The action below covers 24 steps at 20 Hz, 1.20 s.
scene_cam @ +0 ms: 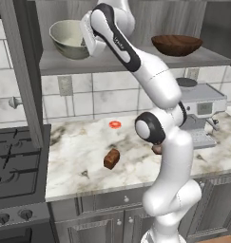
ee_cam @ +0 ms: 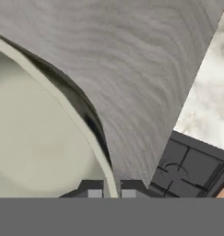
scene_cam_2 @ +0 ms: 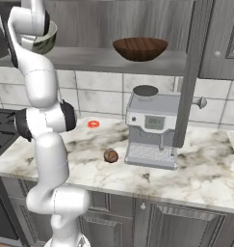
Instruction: Pick both bowls and place them on the counter. Then place the bread in one bowl and place the bread in the other bowl.
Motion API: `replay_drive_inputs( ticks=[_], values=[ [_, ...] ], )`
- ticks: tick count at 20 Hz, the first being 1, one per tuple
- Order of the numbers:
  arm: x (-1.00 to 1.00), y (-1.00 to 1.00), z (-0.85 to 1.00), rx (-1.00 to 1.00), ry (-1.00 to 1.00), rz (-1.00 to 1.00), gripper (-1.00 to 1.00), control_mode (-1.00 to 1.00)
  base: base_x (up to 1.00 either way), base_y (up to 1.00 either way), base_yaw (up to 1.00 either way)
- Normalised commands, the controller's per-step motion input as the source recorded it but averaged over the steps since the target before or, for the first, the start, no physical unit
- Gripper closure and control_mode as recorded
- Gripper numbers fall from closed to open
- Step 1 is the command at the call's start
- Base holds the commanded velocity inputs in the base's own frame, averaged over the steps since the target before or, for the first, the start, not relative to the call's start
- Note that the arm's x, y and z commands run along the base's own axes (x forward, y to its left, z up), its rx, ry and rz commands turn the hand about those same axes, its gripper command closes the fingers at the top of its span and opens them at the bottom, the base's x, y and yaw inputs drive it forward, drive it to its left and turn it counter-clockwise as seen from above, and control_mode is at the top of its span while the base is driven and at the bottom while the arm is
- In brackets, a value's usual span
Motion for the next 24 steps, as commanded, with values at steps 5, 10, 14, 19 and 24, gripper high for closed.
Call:
replay_drive_inputs(
  ticks=[5, 10, 14, 19, 24],
  values=[
    [-0.60, 0.00, -0.02, 0.00, 0.00, 0.00, 1.00, -1.00, 0.00, 0.00, 0.00],
    [-0.58, 0.00, 0.00, 0.00, 0.00, 0.00, 1.00, -1.00, 0.00, 0.00, 0.00],
    [-0.62, 0.00, 0.00, 0.00, -0.01, 0.00, 1.00, -1.00, 0.00, 0.00, 0.00],
    [-0.77, -0.08, 0.00, 0.00, -0.05, 0.00, 1.00, -1.00, 0.00, 0.00, 0.00],
    [-0.80, -0.15, -0.04, 0.00, -0.02, 0.00, 1.00, -1.00, 0.00, 0.00, 0.00]
  ],
)
